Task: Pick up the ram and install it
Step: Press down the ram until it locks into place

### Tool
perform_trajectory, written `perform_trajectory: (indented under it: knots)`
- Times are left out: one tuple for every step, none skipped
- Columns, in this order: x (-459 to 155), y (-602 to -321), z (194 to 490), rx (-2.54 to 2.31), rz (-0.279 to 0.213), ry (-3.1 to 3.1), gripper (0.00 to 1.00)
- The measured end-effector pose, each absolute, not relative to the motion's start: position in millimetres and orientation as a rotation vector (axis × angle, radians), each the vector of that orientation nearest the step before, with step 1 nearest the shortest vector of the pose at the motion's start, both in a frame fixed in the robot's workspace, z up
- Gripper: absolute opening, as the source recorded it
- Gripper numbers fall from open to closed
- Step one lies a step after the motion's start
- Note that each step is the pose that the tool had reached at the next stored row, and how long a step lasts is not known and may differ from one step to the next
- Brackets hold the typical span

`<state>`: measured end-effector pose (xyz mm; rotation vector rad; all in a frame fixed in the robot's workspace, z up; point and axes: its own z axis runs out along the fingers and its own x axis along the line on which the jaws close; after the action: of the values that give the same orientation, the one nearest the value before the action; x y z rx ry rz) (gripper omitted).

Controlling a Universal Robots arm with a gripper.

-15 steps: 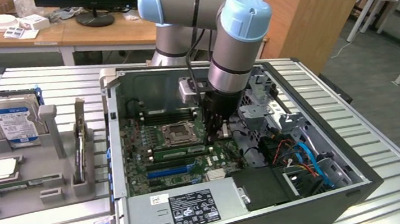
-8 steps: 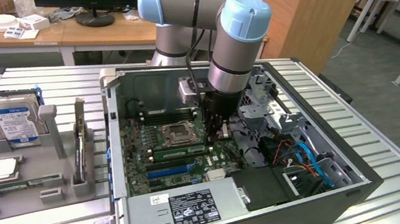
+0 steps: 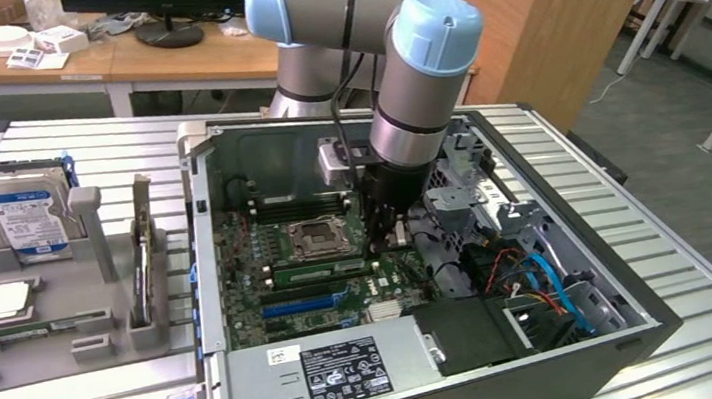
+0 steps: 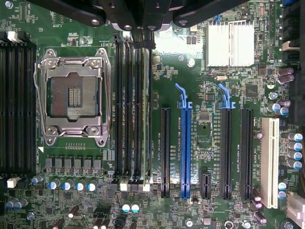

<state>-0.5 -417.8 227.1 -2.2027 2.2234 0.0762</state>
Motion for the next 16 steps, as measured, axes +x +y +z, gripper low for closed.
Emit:
perform_trajectory:
  knots:
    - [-0.5,-417.8,227.0,-2.203,0.076,2.224,0.11]
    - [-0.5,-417.7,226.4,-2.202,0.076,2.223,0.11]
    - [-0.5,-417.8,226.2,-2.203,0.076,2.223,0.11]
    - [-0.5,-417.8,226.3,-2.203,0.076,2.223,0.11]
    - [-0.5,-417.8,226.3,-2.203,0.076,2.223,0.11]
    - [-0.5,-417.8,226.3,-2.203,0.076,2.223,0.11]
    - [-0.5,-417.8,226.3,-2.203,0.076,2.223,0.11]
    - [-0.5,-417.8,226.3,-2.203,0.076,2.223,0.11]
    - [-0.5,-417.8,226.2,-2.203,0.076,2.224,0.11]
    - [-0.5,-417.8,225.8,-2.203,0.076,2.223,0.11]
    - [-0.5,-417.8,225.6,-2.203,0.076,2.223,0.11]
    - [-0.5,-417.8,225.7,-2.203,0.076,2.223,0.11]
    - [-0.5,-417.8,225.7,-2.203,0.076,2.223,0.11]
    - [-0.5,-417.8,225.6,-2.203,0.076,2.223,0.11]
    - [-0.5,-417.8,225.6,-2.203,0.076,2.223,0.11]
    - [-0.5,-417.8,225.6,-2.203,0.076,2.223,0.11]
